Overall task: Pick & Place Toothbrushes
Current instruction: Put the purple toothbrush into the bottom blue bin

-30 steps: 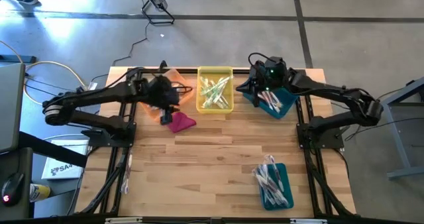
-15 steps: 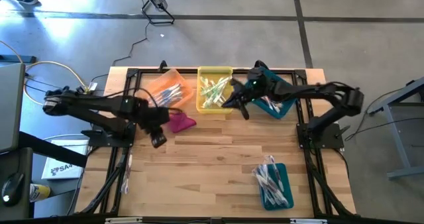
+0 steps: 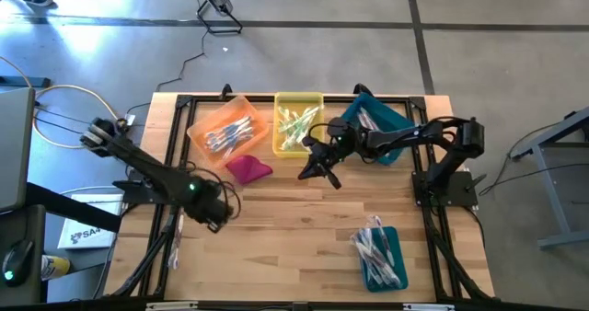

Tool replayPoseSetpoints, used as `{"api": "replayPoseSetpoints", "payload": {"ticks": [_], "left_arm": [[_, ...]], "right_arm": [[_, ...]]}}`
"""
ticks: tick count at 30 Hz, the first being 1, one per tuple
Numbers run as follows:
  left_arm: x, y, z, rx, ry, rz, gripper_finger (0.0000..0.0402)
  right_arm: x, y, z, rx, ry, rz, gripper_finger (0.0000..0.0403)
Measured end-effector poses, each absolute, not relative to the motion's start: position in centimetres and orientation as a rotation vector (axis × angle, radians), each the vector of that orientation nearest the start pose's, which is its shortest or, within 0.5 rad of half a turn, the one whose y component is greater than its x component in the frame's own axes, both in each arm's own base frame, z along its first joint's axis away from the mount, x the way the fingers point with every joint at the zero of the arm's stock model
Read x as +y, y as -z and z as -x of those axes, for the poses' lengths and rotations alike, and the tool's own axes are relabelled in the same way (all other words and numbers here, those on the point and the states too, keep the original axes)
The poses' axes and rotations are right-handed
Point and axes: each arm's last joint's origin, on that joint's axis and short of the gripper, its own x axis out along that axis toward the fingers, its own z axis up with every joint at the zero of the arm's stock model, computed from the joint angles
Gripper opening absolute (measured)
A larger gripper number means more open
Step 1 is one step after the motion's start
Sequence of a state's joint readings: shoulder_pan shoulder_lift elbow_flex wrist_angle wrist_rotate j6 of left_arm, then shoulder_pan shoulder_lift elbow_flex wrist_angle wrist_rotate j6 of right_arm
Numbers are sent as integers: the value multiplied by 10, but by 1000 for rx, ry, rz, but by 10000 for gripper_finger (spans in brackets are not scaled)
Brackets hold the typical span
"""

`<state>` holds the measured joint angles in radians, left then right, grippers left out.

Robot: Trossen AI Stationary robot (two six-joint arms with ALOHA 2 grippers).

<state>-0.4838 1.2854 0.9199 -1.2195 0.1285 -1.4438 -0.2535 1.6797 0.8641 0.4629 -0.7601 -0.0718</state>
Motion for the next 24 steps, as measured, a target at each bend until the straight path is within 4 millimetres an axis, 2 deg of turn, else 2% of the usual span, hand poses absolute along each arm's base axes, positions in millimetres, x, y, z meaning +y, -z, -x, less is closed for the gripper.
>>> {"api": "replayPoseSetpoints", "payload": {"ticks": [5, 12, 19, 24], "left_arm": [[-114, -210, -175, 1650, -808, 836, 0], [-133, -190, -175, 1798, -872, 804, 0], [-132, -183, -174, 1831, -925, 737, 15], [-128, -185, -170, 1833, -983, 669, 65]], "right_arm": [[-64, -206, -337, 259, -519, -103, 3], [-62, -206, -337, 260, -519, -102, 3], [-63, -206, -337, 259, -518, -102, 3], [-63, -207, -337, 260, -519, -102, 2]]}}
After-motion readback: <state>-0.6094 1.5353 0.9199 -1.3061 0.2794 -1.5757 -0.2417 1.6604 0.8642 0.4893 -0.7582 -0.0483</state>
